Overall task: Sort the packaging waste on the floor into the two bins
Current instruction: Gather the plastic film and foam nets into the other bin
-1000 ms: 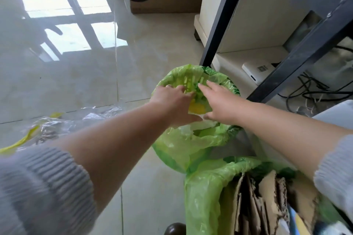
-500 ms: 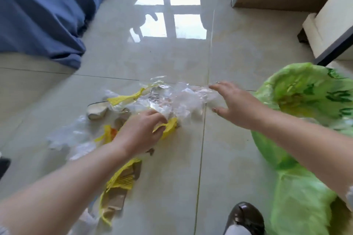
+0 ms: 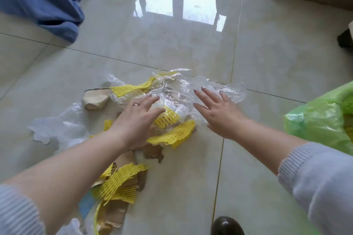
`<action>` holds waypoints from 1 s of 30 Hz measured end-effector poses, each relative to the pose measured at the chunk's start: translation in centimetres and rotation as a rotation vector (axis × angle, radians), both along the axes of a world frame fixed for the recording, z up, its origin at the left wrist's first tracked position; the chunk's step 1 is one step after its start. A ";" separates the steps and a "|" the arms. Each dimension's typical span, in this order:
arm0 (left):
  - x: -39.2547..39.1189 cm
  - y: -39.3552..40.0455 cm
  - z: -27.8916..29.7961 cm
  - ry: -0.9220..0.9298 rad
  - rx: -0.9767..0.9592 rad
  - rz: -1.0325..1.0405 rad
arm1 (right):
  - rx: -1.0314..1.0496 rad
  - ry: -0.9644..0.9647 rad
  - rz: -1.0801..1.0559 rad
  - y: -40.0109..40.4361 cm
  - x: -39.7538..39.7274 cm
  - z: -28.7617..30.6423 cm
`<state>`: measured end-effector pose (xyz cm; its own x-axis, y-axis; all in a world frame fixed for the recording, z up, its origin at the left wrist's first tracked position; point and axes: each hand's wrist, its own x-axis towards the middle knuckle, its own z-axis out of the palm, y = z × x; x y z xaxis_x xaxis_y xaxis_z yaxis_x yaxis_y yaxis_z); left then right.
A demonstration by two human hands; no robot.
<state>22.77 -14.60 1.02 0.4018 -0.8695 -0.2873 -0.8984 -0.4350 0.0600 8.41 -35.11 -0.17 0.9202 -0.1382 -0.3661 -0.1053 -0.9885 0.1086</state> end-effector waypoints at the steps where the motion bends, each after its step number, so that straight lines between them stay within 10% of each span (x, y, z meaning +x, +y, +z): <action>1: 0.5 -0.8 -0.6 -0.008 0.040 -0.015 | -0.021 0.006 0.042 -0.4 0.8 -0.5; 11: 1.4 -8.6 -3.0 -0.061 0.020 -0.023 | 0.145 0.229 -0.405 -2.7 2.9 -6.0; 30: -4.0 -11.2 6.2 0.321 -0.322 -0.109 | 0.461 -0.903 -0.391 -2.5 -5.7 7.1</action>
<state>18.74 -25.79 7.23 0.2384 -0.9669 -0.0904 -0.8518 -0.2529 0.4587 2.71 -37.58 6.90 0.7979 -0.5030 0.3321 -0.2763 -0.7949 -0.5402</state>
